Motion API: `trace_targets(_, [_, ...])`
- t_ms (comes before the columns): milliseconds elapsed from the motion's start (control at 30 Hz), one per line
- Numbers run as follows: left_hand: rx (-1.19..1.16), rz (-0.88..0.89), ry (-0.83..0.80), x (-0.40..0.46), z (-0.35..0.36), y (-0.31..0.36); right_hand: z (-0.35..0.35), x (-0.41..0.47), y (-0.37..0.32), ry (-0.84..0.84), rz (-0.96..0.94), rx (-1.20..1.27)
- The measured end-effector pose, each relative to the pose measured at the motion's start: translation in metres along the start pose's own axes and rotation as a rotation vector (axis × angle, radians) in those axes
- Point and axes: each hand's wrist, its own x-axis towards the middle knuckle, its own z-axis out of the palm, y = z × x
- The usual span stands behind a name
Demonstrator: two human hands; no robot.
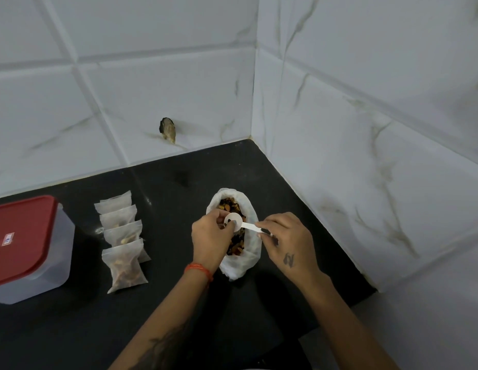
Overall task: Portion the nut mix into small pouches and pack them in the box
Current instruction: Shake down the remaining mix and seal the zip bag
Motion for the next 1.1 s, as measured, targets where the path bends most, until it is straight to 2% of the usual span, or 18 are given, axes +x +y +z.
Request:
trace_targets(300, [0.118,0.059,-0.055,0.005,0.008,0.003,-0.001,0.002,0.003,-0.010,-0.014,-0.038])
trace_targets(433, [0.047,0.021,-0.087,0.008,0.007,0.002,-0.003,0.003,0.005,-0.011,-0.010,-0.039])
trace_targets(633, [-0.180,-0.184,-0.112,0.012,0.006,0.003,-0.003,0.005,0.004,-0.002,-0.021,-0.050])
trace_targets(833, [-0.231,-0.164,-0.135,0.011,0.005,0.005,-0.003,0.005,0.005,0.005,-0.010,-0.048])
trace_targets(967, [-0.232,-0.141,-0.113,0.012,0.006,0.006,-0.003,0.004,0.008,0.009,0.090,-0.024])
trace_targets(1100, [-0.122,-0.071,-0.080,0.012,0.007,0.002,-0.005,0.000,0.016,0.013,0.380,0.154])
